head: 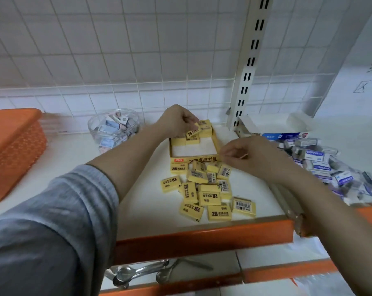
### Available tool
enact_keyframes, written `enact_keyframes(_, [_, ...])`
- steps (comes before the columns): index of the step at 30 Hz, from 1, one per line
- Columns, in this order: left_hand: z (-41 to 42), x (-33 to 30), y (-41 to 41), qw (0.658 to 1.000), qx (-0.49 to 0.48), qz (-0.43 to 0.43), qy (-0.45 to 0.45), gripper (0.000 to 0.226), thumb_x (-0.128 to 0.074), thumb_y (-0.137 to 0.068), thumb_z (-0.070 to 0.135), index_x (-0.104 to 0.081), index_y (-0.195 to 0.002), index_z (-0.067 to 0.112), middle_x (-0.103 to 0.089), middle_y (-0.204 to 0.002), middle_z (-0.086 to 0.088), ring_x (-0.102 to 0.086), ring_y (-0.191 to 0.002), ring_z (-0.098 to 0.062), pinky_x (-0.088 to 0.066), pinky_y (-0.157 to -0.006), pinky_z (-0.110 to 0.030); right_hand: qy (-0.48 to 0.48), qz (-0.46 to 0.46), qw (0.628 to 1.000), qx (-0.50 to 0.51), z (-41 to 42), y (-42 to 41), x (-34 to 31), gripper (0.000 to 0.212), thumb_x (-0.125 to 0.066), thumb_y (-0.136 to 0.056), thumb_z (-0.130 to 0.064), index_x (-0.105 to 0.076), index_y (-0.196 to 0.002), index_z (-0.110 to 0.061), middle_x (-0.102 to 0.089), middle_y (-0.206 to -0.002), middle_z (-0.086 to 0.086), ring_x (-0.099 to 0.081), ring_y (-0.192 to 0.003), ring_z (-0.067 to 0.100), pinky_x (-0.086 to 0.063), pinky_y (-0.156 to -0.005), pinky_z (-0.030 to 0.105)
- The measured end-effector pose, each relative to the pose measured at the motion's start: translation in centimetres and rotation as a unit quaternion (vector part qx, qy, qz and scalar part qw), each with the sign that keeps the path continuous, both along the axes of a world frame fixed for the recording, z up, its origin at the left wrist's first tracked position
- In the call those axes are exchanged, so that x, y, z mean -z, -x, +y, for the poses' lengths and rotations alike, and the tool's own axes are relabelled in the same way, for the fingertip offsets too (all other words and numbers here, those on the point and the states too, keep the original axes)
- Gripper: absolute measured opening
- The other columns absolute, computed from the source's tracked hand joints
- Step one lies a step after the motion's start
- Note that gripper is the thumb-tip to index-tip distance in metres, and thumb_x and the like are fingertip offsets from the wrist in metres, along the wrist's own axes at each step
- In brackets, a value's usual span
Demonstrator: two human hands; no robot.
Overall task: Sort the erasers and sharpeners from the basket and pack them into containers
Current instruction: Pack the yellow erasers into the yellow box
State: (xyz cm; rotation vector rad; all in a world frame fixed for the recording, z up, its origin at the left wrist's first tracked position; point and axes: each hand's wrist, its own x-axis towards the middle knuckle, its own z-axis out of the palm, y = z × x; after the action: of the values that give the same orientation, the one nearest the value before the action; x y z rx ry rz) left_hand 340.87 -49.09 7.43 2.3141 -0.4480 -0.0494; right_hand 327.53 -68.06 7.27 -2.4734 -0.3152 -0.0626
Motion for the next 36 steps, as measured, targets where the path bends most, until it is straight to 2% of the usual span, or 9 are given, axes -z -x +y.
enact_keyframes(3, [-0.8,0.6,-0.7,0.998,0.014,-0.021,-0.059,0.027,-0.072,-0.082,0.015,-0.070,-0.108,0.012,-0.068,-0.109,-0.004,-0.052,-0.071,0.000,-0.040,-0.053,-0.007,-0.028,-0.002,1.000,0.004,-0.4,2.2,0.7,0.009,-0.068,-0.085,-0.025,-0.071,-0.093,-0.028,-0.068,-0.082,-0.013,-0.060,-0.079,-0.002,-0.045,-0.068,0.006])
enact_keyframes(7, [-1.1,1.5,-1.3,0.996,0.026,-0.034,-0.079,0.025,-0.069,-0.083,0.017,-0.070,-0.108,0.013,-0.066,-0.117,0.000,-0.048,-0.091,-0.001,-0.030,-0.070,-0.002,-0.066,-0.008,0.998,0.021,-0.8,3.5,1.8,0.010,-0.068,-0.085,-0.019,-0.072,-0.088,-0.027,-0.072,-0.083,-0.006,-0.063,-0.077,0.003,-0.050,-0.073,0.015])
enact_keyframes(11, [-1.1,2.3,-1.5,0.997,0.020,-0.044,-0.068,0.020,-0.071,-0.082,0.020,-0.073,-0.101,0.015,-0.068,-0.111,0.000,-0.056,-0.096,-0.008,-0.037,-0.082,-0.014,-0.072,-0.002,0.997,0.024,-1.0,4.0,2.8,0.011,-0.068,-0.085,-0.021,-0.073,-0.093,-0.026,-0.072,-0.085,-0.006,-0.064,-0.078,0.001,-0.051,-0.075,0.015])
enact_keyframes(14, [-1.0,2.8,-1.5,0.998,0.002,-0.053,-0.046,0.019,-0.072,-0.080,0.024,-0.074,-0.097,0.017,-0.068,-0.104,0.000,-0.054,-0.092,-0.010,-0.038,-0.080,-0.020,-0.090,0.002,0.996,0.030,-0.9,4.2,3.3,0.012,-0.069,-0.084,-0.022,-0.073,-0.093,-0.029,-0.072,-0.085,-0.007,-0.063,-0.077,-0.001,-0.049,-0.073,0.011])
enact_keyframes(19, [-0.6,3.6,-1.0,0.995,0.001,-0.081,-0.050,0.017,-0.069,-0.083,0.022,-0.073,-0.097,0.013,-0.068,-0.103,0.000,-0.051,-0.088,-0.005,-0.033,-0.074,-0.012,-0.095,0.008,0.995,0.026,-0.4,4.2,3.3,0.015,-0.069,-0.084,-0.020,-0.069,-0.089,-0.034,-0.071,-0.083,-0.008,-0.063,-0.078,-0.001,-0.047,-0.071,0.008])
enact_keyframes(23, [-0.4,3.6,-0.3,0.993,0.000,-0.110,-0.041,0.016,-0.065,-0.087,0.018,-0.071,-0.100,0.010,-0.065,-0.107,-0.002,-0.057,-0.095,-0.014,-0.036,-0.078,-0.014,-0.102,0.014,0.994,0.023,0.0,4.1,3.1,0.013,-0.068,-0.085,-0.018,-0.071,-0.092,-0.029,-0.071,-0.084,-0.008,-0.062,-0.079,0.000,-0.047,-0.071,0.007])
enact_keyframes(27, [0.2,3.7,0.1,0.987,0.021,-0.120,-0.109,0.034,-0.071,-0.081,0.034,-0.067,-0.110,0.016,-0.058,-0.110,0.001,-0.052,-0.100,-0.014,-0.039,-0.084,-0.023,-0.109,0.021,0.994,0.024,0.2,4.1,2.9,0.014,-0.068,-0.086,-0.016,-0.071,-0.093,-0.028,-0.068,-0.082,-0.016,-0.061,-0.081,-0.006,-0.042,-0.068,0.002])
enact_keyframes(30, [0.5,3.8,0.0,0.983,0.014,-0.128,-0.135,0.035,-0.073,-0.080,0.028,-0.067,-0.112,0.016,-0.060,-0.115,-0.004,-0.054,-0.106,-0.020,-0.038,-0.086,-0.023,-0.109,0.029,0.993,0.026,0.2,4.2,2.9,0.015,-0.067,-0.086,-0.017,-0.071,-0.094,-0.029,-0.067,-0.082,-0.018,-0.061,-0.081,-0.008,-0.043,-0.069,0.002])
enact_keyframes(36, [0.1,3.5,0.7,0.982,-0.008,-0.119,-0.146,0.034,-0.070,-0.082,0.019,-0.065,-0.115,0.015,-0.059,-0.120,-0.004,-0.052,-0.110,-0.019,-0.036,-0.085,-0.020,-0.109,0.032,0.993,0.028,0.3,4.2,3.1,0.015,-0.067,-0.086,-0.016,-0.072,-0.097,-0.024,-0.067,-0.082,-0.018,-0.059,-0.079,-0.012,-0.042,-0.068,0.001])
